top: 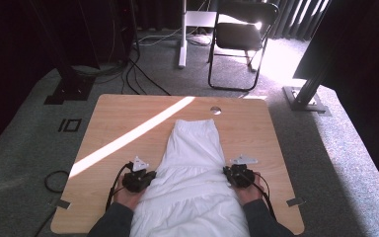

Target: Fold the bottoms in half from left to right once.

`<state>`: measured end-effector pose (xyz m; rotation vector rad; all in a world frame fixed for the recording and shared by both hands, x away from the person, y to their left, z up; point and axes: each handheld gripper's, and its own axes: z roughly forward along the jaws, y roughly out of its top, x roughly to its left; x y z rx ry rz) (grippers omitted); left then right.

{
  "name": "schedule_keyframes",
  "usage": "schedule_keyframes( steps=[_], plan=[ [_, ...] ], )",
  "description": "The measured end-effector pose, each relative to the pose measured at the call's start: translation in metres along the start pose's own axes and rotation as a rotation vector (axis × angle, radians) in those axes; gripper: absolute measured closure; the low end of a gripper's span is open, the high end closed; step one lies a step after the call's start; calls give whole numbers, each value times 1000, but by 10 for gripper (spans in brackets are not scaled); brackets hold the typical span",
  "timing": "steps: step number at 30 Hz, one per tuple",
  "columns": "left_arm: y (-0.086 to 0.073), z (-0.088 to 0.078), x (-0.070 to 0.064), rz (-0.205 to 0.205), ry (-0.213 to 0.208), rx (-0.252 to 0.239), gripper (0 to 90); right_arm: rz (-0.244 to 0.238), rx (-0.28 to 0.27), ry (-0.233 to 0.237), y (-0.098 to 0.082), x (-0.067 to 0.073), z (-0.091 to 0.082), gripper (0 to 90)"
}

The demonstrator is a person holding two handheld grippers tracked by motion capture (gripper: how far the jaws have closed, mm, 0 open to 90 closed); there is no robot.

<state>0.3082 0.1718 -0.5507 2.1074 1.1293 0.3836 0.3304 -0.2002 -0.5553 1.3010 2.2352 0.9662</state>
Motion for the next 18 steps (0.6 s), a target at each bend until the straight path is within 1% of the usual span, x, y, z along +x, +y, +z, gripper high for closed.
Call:
schedule_keyframes(
  steps=[1,2,3,4,5,6,7,8,9,10,11,12,13,14,15,16,17,18],
  plan=[
    [-1,-2,-2,3,-9,12,837,-8,26,21,-4,4,-7,834],
    [0,-3,-2,8,-9,23,837,-8,26,21,-4,4,-7,834],
    [2,-3,-2,18,1,32,768,-6,35,24,-4,4,-9,817],
    [8,-5,4,13,-6,24,666,-11,50,35,-2,1,-10,745],
    [8,-5,4,13,-6,24,640,-11,50,35,-2,1,-10,745],
    [15,-9,9,2,-8,4,640,-5,48,35,0,-2,-11,708],
    [19,-12,11,-9,-4,-11,603,1,33,39,3,-6,-13,667],
    [26,-15,14,-3,2,-26,583,11,-15,61,11,-11,-18,638],
    [33,-17,15,-3,2,-44,573,14,-42,67,16,-13,-20,618],
    [42,-17,16,7,5,-62,573,14,-42,67,16,-13,-20,618],
    [54,-10,15,25,2,-67,570,1,-76,64,31,-15,-22,597],
    [54,-10,15,25,2,-67,570,-11,-94,56,39,-16,-21,618],
    [59,-3,13,39,-1,-57,577,-13,-100,59,48,-18,-18,669],
    [65,15,8,59,-32,-27,587,-9,-99,63,56,-20,-15,701],
    [65,15,8,59,-32,-27,595,-9,-105,68,65,-22,-10,724],
    [66,33,3,79,-29,22,609,-14,-103,75,76,-24,-2,726],
    [66,33,3,79,-29,22,610,-14,-103,75,76,-24,-2,726],
    [65,42,1,81,-35,41,610,-15,-101,76,82,-25,4,721]
  ],
)
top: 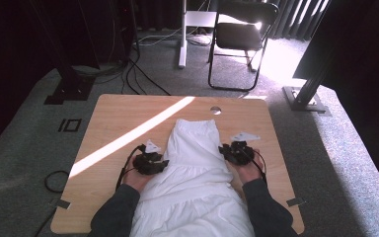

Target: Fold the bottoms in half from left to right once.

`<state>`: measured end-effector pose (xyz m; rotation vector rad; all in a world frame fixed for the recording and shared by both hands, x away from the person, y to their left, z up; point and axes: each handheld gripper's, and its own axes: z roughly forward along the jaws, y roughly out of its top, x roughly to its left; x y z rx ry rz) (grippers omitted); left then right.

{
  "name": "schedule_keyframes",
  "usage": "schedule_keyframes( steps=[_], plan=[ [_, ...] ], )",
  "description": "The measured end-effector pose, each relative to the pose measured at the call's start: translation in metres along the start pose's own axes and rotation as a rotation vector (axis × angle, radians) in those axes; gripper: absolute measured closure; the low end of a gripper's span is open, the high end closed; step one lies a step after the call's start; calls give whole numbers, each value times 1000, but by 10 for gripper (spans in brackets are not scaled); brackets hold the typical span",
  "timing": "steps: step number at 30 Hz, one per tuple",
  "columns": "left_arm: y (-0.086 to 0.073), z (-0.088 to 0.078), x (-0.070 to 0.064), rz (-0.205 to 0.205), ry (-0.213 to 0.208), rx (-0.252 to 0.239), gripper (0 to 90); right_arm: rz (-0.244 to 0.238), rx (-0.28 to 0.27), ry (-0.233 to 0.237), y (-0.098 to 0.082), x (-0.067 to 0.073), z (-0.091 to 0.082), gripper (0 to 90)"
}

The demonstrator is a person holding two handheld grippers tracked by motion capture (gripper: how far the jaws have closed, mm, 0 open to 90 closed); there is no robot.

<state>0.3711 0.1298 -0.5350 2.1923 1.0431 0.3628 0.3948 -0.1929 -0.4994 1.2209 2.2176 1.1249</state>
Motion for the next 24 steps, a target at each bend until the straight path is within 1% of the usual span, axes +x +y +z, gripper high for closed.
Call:
schedule_keyframes(
  steps=[1,2,3,4,5,6,7,8,9,10,11,12,13,14,15,16,17,18,19,20,21,22,23,24],
  plan=[
    [-1,6,-1,-17,-11,-2,602,23,8,25,13,-6,19,640],
    [-1,6,-1,-17,-11,-2,597,23,8,25,13,-6,19,640],
    [-2,7,-2,-32,-13,-14,590,51,20,34,19,-9,35,586],
    [-2,7,-2,-32,-13,-14,579,63,26,41,20,-10,43,583],
    [-2,7,-1,-36,-10,-13,579,63,26,41,20,-10,43,583],
    [-2,7,-1,-38,-11,-12,560,54,49,37,18,-9,59,550],
    [-3,7,0,-42,-14,-14,560,54,49,37,18,-9,59,550],
    [-3,8,0,-46,-13,-14,552,50,74,36,17,-9,65,550],
    [-4,8,0,-53,-13,-15,536,51,94,43,16,-10,71,618],
    [-4,8,0,-56,-14,-16,531,31,126,37,15,-11,73,828],
    [-5,8,0,-58,-13,-21,521,15,101,16,17,-10,68,877],
    [-6,7,-1,-55,-20,-19,512,-8,31,-10,21,-9,57,886],
    [-7,7,-2,-60,-28,-26,503,-27,-67,-63,24,-7,42,889],
    [-9,8,-3,-53,-35,-25,503,-27,-67,-63,24,-7,42,889],
    [-11,8,-5,-43,-36,-30,481,-22,-142,-105,28,-6,29,889],
    [-12,8,-8,-30,-40,-37,476,-24,-170,-153,31,-10,19,885],
    [-12,8,-8,-30,-40,-37,475,-26,-139,-161,29,-13,22,883],
    [-13,9,-10,-23,-34,-36,475,-21,-95,-176,25,-16,29,879],
    [-13,9,-11,-18,-26,-37,475,-21,-95,-176,25,-16,29,879],
    [-14,9,-12,-17,-21,-41,476,-19,-47,-186,19,-20,38,870],
    [-14,9,-14,-11,-16,-41,476,12,18,-199,7,-25,53,846],
    [-14,9,-14,-11,-16,-41,476,12,18,-199,7,-25,53,846],
    [-14,9,-14,-7,-17,-39,476,36,53,-182,1,-27,63,825],
    [-14,8,-14,-5,-22,-36,476,36,53,-182,1,-27,63,825]
  ],
)
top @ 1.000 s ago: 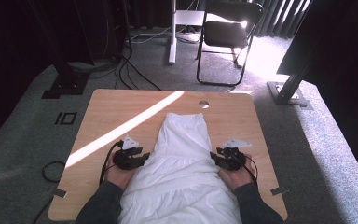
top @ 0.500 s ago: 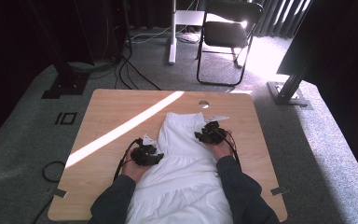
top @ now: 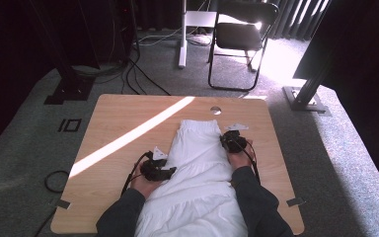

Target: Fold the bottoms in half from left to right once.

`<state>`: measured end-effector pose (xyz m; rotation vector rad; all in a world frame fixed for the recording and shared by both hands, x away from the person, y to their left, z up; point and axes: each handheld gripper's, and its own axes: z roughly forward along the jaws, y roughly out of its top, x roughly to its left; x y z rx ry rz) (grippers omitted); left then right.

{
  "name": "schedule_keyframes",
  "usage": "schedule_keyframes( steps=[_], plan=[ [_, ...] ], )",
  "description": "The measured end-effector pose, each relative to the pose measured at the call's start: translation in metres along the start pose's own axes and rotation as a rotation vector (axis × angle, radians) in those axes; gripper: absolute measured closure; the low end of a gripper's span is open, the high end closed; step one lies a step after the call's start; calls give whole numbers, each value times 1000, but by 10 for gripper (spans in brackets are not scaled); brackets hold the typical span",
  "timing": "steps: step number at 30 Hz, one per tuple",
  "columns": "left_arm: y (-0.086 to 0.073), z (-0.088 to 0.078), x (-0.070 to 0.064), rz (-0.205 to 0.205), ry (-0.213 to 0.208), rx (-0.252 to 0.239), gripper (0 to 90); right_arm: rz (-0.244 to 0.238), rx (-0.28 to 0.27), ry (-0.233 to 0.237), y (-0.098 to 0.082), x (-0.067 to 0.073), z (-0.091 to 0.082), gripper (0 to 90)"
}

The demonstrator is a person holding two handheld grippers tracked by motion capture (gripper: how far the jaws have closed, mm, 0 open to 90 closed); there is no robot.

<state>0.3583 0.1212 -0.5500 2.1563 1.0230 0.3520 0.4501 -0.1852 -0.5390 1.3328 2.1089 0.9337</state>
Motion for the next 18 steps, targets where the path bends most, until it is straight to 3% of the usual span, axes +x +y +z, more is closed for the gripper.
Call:
schedule_keyframes(
  steps=[2,4,5,6,7,10,13,14,17,18],
  plan=[
    [3,-2,0,10,-18,42,476,-18,36,-2,-3,4,7,806],
    [6,-6,1,27,-9,58,473,-24,43,-6,-4,4,8,802],
    [9,-9,2,31,-1,44,464,-18,62,10,-5,4,10,797],
    [18,-18,7,13,-1,-1,464,-13,60,13,-5,4,11,795],
    [18,-18,7,13,-1,-1,460,-13,60,13,-5,4,11,795],
    [40,-25,16,12,22,-43,453,-5,63,29,-5,1,11,793],
    [67,-3,24,-5,26,-42,453,14,59,41,-6,0,11,792],
    [67,-3,24,-5,26,-42,455,16,57,44,-6,-1,11,792],
    [69,39,20,8,34,15,483,25,52,53,-7,-2,11,792],
    [69,39,20,8,34,15,485,25,52,53,-7,-2,11,792]
  ],
)
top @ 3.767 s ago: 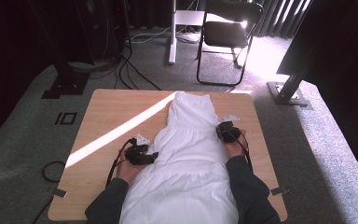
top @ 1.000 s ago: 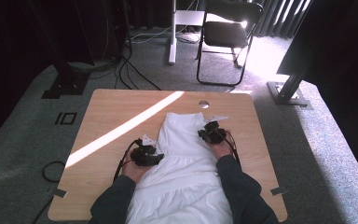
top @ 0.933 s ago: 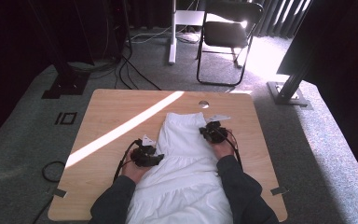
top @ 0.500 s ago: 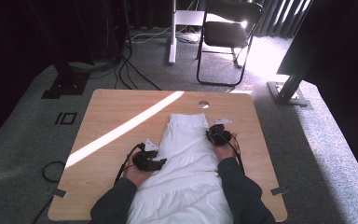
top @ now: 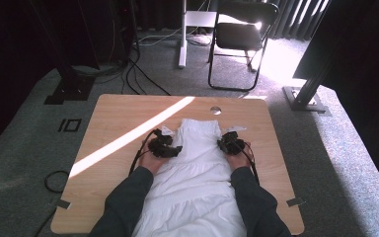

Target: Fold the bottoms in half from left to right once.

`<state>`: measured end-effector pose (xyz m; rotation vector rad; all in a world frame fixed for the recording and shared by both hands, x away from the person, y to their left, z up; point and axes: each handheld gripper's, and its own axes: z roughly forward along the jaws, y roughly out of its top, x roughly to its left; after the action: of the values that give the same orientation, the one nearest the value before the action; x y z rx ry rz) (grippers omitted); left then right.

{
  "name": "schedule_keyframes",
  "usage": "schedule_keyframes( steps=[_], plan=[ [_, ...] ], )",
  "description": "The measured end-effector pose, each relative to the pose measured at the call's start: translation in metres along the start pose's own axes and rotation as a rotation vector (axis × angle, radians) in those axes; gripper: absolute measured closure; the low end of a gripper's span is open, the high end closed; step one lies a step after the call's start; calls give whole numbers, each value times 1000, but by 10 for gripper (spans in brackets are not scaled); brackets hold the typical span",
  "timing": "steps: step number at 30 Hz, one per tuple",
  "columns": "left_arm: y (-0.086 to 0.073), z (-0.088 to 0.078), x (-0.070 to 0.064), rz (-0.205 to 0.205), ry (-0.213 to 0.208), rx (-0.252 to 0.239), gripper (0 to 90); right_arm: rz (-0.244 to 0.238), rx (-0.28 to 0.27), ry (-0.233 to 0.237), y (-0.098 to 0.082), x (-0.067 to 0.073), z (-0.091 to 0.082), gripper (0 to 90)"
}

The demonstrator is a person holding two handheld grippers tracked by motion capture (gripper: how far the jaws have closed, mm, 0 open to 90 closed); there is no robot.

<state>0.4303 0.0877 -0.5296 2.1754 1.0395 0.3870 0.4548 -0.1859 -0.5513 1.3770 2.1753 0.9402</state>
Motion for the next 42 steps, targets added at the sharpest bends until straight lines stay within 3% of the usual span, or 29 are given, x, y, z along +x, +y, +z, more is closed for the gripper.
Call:
schedule_keyframes(
  steps=[2,3,6,9,10,19,27,29,30,32,35,36,38,40,42],
  plan=[
    [-4,14,-4,4,15,29,497,1,-6,3,-1,0,0,792],
    [-7,16,-5,19,21,14,497,4,-12,3,-2,0,0,792],
    [-15,14,-8,6,21,-27,497,24,-30,5,-6,2,-2,791],
    [-23,9,-11,-2,8,-44,496,23,-33,8,-9,5,-5,791],
    [-27,6,-13,14,2,-40,496,24,-34,12,-12,7,-7,791],
    [-64,-23,-33,15,-41,-81,496,-8,-43,55,-47,32,-38,787],
    [-85,-42,-51,28,-61,-72,496,-46,-16,84,-66,47,-60,770],
    [-86,-43,-53,36,-58,-69,496,-56,-10,85,-66,48,-61,750],
    [-87,-44,-55,43,-56,-67,496,-65,4,74,-65,47,-65,660],
    [-88,-45,-57,47,-55,-64,496,-62,-7,71,-64,46,-67,648],
    [-88,-45,-56,36,-63,-68,496,-37,-96,81,-57,38,-78,602],
    [-88,-45,-55,33,-71,-68,496,-29,-140,118,-48,33,-81,560],
    [-88,-45,-54,30,-73,-70,496,-36,-133,118,-44,33,-80,539],
    [-88,-44,-54,32,-73,-75,496,-68,-101,132,-34,38,-65,500],
    [-88,-45,-54,34,-75,-73,495,-79,-95,139,-33,39,-60,494]
  ],
)
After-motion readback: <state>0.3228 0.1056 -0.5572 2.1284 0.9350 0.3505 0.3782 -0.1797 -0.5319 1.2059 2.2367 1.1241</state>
